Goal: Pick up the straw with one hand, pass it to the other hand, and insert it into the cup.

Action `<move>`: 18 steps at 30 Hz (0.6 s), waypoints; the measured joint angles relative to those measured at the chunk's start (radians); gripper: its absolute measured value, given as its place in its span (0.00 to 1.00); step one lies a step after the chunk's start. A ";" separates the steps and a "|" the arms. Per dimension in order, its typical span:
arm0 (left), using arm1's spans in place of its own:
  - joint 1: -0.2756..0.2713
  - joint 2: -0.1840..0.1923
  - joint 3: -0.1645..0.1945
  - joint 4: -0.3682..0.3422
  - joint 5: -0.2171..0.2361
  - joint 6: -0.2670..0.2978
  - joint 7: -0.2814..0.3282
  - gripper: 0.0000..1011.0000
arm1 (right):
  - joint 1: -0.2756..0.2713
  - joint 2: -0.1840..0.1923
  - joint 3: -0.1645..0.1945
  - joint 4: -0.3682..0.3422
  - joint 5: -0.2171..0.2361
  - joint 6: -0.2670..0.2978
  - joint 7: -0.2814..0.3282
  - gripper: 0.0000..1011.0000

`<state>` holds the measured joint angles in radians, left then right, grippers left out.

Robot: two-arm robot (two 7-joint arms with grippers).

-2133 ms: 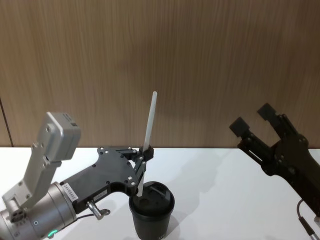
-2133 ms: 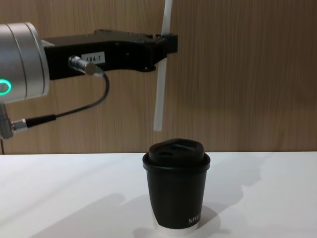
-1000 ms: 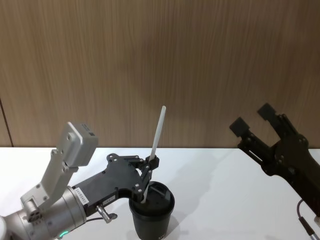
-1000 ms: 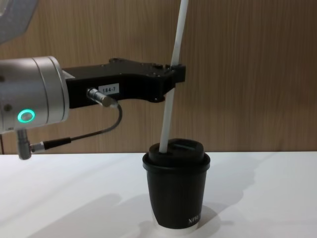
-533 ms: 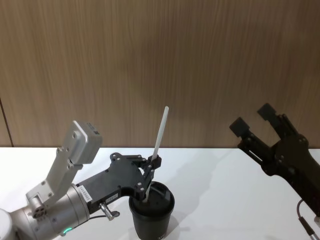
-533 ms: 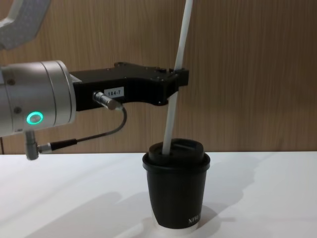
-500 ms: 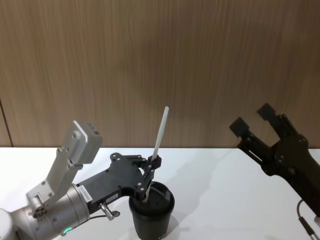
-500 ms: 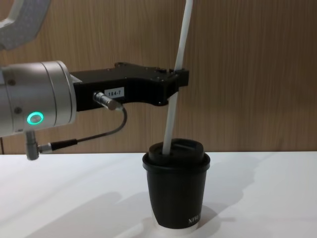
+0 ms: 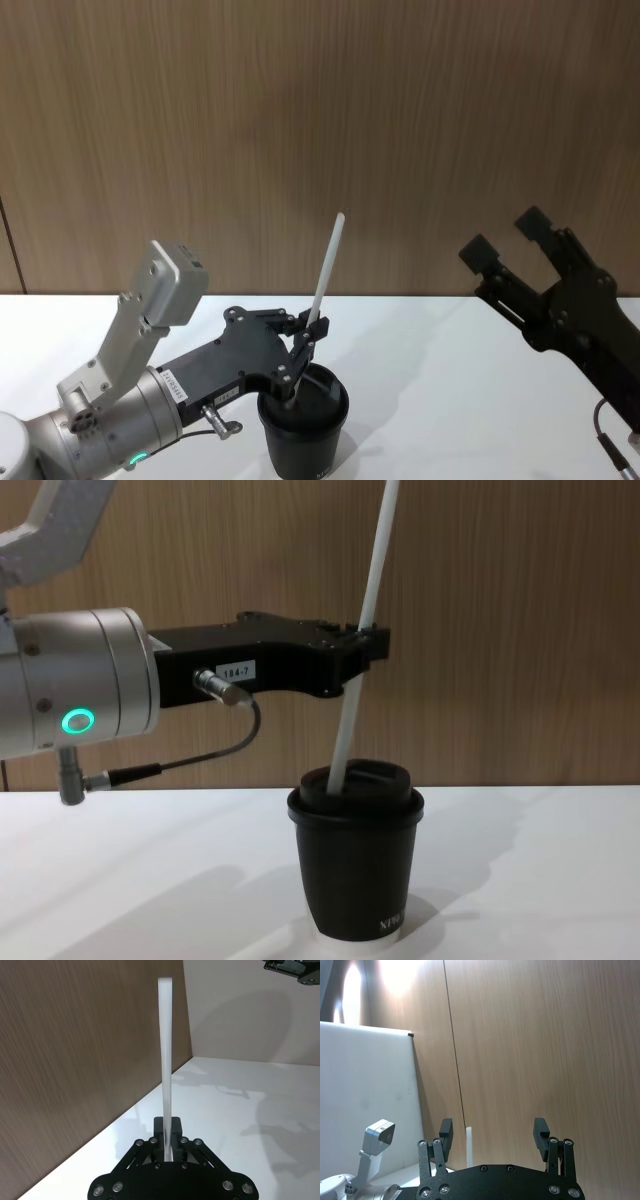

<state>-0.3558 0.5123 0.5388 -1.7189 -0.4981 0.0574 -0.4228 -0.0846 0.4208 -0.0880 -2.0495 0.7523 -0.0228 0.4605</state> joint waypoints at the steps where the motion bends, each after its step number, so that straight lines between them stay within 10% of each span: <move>1: 0.000 0.000 -0.001 0.000 0.000 0.000 -0.001 0.07 | 0.000 0.000 0.000 0.000 0.000 0.000 0.000 0.99; 18: 0.009 -0.004 -0.010 -0.004 0.003 0.002 -0.008 0.59 | 0.000 0.000 0.000 0.000 0.000 0.000 0.000 0.99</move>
<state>-0.3473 0.5087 0.5283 -1.7232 -0.4949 0.0591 -0.4311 -0.0846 0.4209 -0.0880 -2.0494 0.7523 -0.0229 0.4604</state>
